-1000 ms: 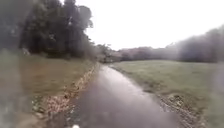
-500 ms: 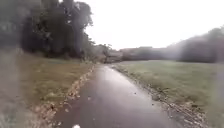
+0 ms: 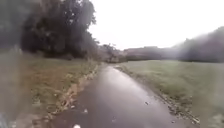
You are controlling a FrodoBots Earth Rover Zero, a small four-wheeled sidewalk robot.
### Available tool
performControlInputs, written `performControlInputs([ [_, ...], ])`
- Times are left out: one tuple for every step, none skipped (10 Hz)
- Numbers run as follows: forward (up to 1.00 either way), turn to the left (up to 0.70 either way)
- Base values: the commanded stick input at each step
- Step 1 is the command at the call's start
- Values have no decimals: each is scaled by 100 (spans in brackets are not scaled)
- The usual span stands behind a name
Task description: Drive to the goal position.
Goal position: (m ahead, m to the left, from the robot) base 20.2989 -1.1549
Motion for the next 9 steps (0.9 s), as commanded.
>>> performControlInputs([
  [85,0],
  [85,0],
  [85,0],
  [85,0],
  [85,0],
  [85,0],
  [85,0],
  [85,0],
  [85,0],
])
